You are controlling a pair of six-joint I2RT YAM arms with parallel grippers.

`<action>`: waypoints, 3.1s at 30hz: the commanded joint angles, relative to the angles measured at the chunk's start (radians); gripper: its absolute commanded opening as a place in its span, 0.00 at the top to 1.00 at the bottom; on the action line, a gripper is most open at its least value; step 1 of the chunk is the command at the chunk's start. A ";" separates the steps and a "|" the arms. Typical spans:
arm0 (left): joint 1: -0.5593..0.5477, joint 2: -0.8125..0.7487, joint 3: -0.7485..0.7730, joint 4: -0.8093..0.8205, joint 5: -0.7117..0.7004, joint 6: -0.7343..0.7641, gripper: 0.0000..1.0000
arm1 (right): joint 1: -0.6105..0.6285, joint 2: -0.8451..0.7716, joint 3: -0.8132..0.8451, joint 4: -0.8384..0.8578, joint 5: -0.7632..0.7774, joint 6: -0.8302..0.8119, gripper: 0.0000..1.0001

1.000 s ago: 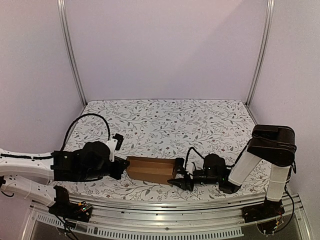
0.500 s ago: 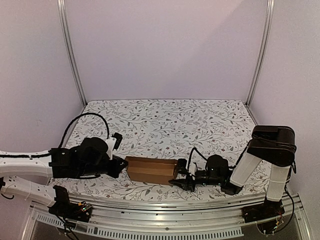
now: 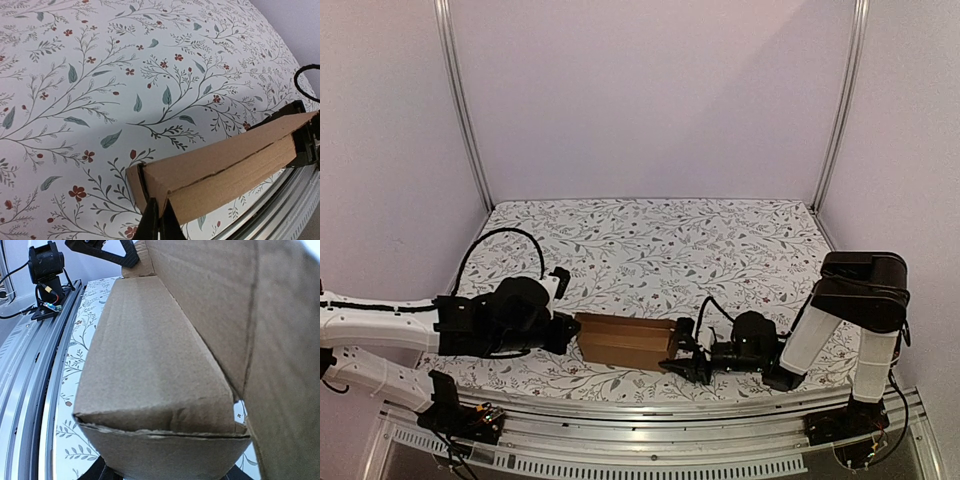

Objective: Fold the paper box

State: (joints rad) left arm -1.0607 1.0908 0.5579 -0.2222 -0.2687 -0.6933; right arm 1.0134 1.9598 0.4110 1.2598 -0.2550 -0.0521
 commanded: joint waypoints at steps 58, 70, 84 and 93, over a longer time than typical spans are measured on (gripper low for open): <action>-0.170 0.336 0.185 -0.199 -0.117 -0.037 1.00 | -0.032 -0.912 0.183 -1.412 0.269 0.125 0.01; -0.170 0.347 0.203 -0.199 -0.094 -0.046 1.00 | -0.005 -0.870 0.427 -1.826 0.303 0.107 0.40; -0.170 0.338 0.195 -0.199 -0.084 -0.047 1.00 | 0.075 -0.593 0.633 -1.985 0.387 0.014 0.57; -0.170 0.332 0.198 -0.201 -0.082 -0.048 1.00 | 0.082 -0.507 0.665 -1.973 0.416 0.016 0.70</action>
State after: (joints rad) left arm -1.2110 1.3952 0.7792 -0.3168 -0.4385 -0.7349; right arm 1.0882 1.4265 1.0477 -0.7044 0.1310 -0.0353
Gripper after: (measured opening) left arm 0.004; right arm 0.319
